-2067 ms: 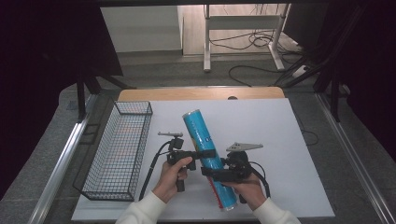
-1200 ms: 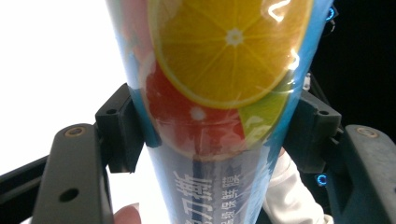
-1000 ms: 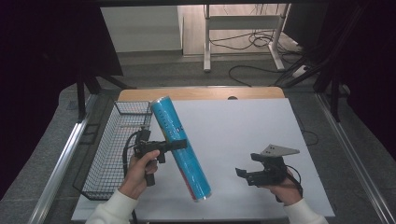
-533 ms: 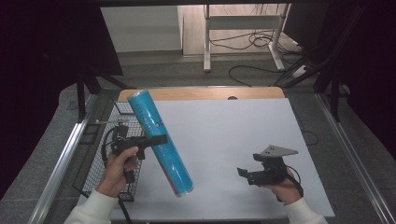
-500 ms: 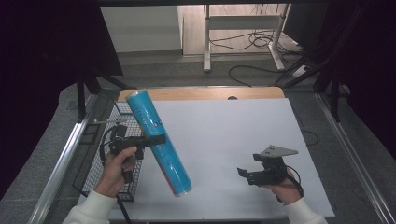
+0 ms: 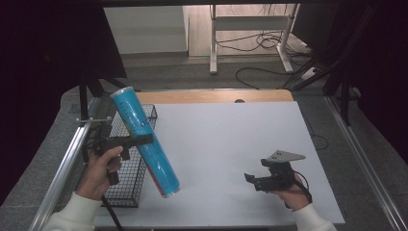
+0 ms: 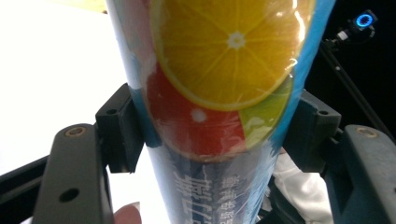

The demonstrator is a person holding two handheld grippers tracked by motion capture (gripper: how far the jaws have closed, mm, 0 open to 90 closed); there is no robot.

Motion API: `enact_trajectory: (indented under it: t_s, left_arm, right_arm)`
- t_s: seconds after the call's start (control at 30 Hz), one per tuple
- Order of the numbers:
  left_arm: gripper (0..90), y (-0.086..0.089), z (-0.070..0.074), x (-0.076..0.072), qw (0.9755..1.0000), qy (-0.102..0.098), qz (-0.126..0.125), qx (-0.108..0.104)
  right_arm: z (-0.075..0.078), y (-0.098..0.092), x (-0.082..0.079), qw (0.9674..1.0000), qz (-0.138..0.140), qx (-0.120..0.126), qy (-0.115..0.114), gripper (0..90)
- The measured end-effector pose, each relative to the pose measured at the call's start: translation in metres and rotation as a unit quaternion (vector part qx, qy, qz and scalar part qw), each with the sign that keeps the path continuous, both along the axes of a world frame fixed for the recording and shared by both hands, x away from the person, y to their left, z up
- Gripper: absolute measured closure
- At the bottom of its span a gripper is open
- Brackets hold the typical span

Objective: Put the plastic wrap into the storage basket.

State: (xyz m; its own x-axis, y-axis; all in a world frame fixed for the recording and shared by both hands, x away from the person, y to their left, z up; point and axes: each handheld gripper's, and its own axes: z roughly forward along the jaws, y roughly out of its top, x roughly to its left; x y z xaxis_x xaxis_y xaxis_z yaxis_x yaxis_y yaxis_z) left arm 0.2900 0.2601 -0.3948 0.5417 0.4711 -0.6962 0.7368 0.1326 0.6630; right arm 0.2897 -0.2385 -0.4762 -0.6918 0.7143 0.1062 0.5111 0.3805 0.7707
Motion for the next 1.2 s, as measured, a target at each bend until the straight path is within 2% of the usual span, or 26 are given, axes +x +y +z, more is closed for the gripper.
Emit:
enact_trajectory:
  t_s: [0.03, 0.13, 0.3, 0.37, 0.47, 0.67, 0.7, 0.73, 0.77, 0.8, 0.87, 0.93, 1.0, 1.03, 1.07, 1.17, 1.2]
  left_arm:
    - [32.0, 0.007, 0.002, 0.001, 1.0000, 0.004, 0.003, 0.002]
    - [32.0, 0.012, 0.003, 0.002, 1.0000, 0.006, 0.004, 0.005]
    - [32.1, 0.026, 0.013, 0.001, 0.9996, 0.004, 0.016, 0.022]
    - [32.0, 0.037, 0.020, 0.000, 0.9992, 0.002, 0.025, 0.032]
    - [32.1, 0.043, 0.024, -0.002, 0.9988, 0.001, 0.033, 0.037]
    - [32.1, 0.068, 0.033, -0.006, 0.9973, 0.006, 0.049, 0.053]
    - [32.1, 0.075, 0.035, -0.007, 0.9964, 0.008, 0.056, 0.063]
    - [32.1, 0.075, 0.035, -0.007, 0.9964, 0.008, 0.056, 0.063]
    - [32.1, 0.083, 0.037, -0.008, 0.9952, 0.008, 0.061, 0.076]
    - [32.1, 0.083, 0.037, -0.008, 0.9952, 0.008, 0.061, 0.076]
    - [32.1, 0.093, 0.038, -0.009, 0.9935, 0.013, 0.069, 0.089]
    - [32.1, 0.096, 0.038, -0.009, 0.9928, 0.016, 0.072, 0.094]
    - [32.1, 0.100, 0.037, -0.009, 0.9907, 0.020, 0.076, 0.111]
    - [32.1, 0.103, 0.035, -0.008, 0.9887, 0.027, 0.078, 0.124]
    - [32.1, 0.103, 0.035, -0.008, 0.9887, 0.027, 0.078, 0.124]
    - [32.1, 0.104, 0.027, -0.003, 0.9854, 0.042, 0.079, 0.145]
    - [32.1, 0.104, 0.027, -0.003, 0.9854, 0.042, 0.079, 0.145]
  right_arm:
    - [0.000, 0.000, 0.000, 1.0000, -0.001, -0.001, 0.001, 13.8]
    - [-0.001, 0.000, 0.000, 1.0000, -0.003, -0.002, 0.002, 13.8]
    - [-0.002, 0.000, 0.001, 1.0000, -0.005, -0.007, 0.002, 13.8]
    - [-0.002, -0.001, 0.001, 1.0000, -0.006, -0.008, 0.002, 13.8]
    - [-0.003, -0.001, 0.002, 0.9999, -0.009, -0.007, 0.004, 13.8]
    - [-0.003, -0.002, 0.002, 0.9999, -0.010, -0.007, 0.004, 13.8]
    - [-0.003, -0.002, 0.002, 0.9999, -0.010, -0.010, 0.004, 13.9]
    - [-0.003, -0.002, 0.002, 0.9999, -0.010, -0.010, 0.004, 13.9]
    - [-0.004, -0.002, 0.003, 0.9999, -0.011, -0.011, 0.003, 13.8]
    - [-0.004, -0.002, 0.003, 0.9999, -0.011, -0.011, 0.003, 13.8]
    - [-0.004, -0.002, 0.003, 0.9999, -0.012, -0.012, 0.003, 13.8]
    - [-0.004, -0.002, 0.003, 0.9999, -0.012, -0.012, 0.003, 13.8]
    - [-0.004, -0.002, 0.003, 0.9999, -0.012, -0.012, 0.003, 13.8]
    - [-0.004, -0.002, 0.003, 0.9998, -0.012, -0.012, 0.003, 13.8]
    - [-0.004, -0.002, 0.003, 0.9998, -0.012, -0.012, 0.003, 13.8]
    - [-0.005, -0.003, 0.004, 0.9998, -0.014, -0.010, 0.006, 13.8]
    - [-0.006, -0.003, 0.004, 0.9998, -0.015, -0.010, 0.007, 13.8]
